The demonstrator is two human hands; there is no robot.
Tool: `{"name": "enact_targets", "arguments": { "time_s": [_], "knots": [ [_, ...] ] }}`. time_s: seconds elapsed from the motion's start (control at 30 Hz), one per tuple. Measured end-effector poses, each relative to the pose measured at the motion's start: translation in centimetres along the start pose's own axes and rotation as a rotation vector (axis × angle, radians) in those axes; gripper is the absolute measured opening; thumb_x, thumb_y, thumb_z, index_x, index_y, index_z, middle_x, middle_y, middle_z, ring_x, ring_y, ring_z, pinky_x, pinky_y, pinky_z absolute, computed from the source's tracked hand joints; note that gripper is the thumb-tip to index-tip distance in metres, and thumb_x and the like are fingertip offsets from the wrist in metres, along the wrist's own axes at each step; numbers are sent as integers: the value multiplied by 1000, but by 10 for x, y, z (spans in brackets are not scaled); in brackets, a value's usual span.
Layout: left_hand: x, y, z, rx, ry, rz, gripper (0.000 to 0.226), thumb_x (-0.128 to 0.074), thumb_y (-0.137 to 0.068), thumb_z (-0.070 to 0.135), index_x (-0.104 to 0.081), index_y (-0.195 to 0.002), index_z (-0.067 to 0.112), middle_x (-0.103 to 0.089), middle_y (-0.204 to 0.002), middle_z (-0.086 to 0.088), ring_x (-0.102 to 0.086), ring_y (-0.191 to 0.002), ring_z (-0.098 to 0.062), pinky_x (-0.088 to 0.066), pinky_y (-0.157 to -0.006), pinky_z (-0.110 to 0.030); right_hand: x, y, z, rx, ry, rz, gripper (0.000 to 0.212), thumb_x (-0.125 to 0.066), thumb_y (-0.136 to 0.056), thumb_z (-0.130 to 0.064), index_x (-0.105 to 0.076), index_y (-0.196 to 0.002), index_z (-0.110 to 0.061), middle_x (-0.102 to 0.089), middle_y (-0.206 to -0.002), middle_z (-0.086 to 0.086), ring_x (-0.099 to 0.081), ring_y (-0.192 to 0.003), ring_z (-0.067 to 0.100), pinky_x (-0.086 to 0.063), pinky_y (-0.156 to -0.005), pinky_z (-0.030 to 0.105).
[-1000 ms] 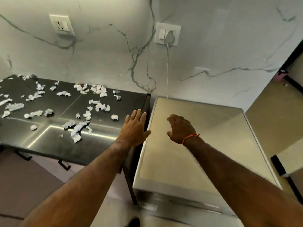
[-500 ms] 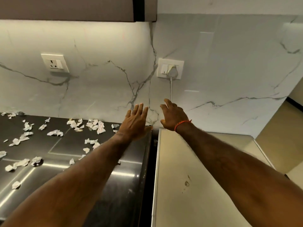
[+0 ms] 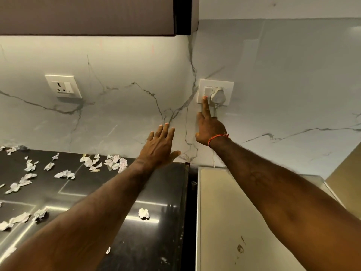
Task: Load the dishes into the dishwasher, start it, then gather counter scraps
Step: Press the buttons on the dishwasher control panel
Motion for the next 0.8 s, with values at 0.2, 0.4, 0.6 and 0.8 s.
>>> {"name": "enact_targets", "arguments": {
  "time_s": [0.2, 0.4, 0.6, 0.8],
  "knots": [
    [-30, 25, -1, 40, 79, -57, 93, -47, -98, 61, 2, -162, 15, 10, -169, -12, 9, -156, -30, -7, -127, -51, -24, 39, 2, 15, 23, -95, 82, -71, -84, -29, -28, -153, -16, 12, -167, 6, -59, -107, 34, -55, -76, 40],
    [-65, 68, 34, -1, 126, -102, 92, -47, -98, 61, 0, -161, 13, 8, -169, -14, 8, -156, -31, -5, -126, -50, -64, 126, 17, 32, 97, -220, 80, -68, -88, -33, -27, -154, -18, 4, -168, 7, -57, -116, 32, -56, -84, 44],
    [-87, 134, 81, 6, 188, -192, 92, -46, -98, 61, 3, -161, 15, 12, -168, -10, 12, -155, -28, -1, -126, -49, -77, 217, 29, 6, 77, -289, 76, -65, -90, -34, -28, -154, -18, 1, -168, 4, -56, -120, 31, -55, -86, 43],
    [-91, 204, 119, 44, 176, -211, 91, -47, -98, 61, 1, -161, 17, 9, -169, -9, 10, -155, -27, -3, -126, -48, -68, 297, 30, 50, 50, -305, 72, -63, -90, -33, -30, -152, -17, -7, -167, 6, -55, -122, 33, -55, -86, 44]
  ]
}}
Point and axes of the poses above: each hand's wrist, its own y-axis away from the middle knuckle, its own x-axis out of the back of the hand, z = x × y, the point moved 9 cm from there along -y, towards the middle knuckle
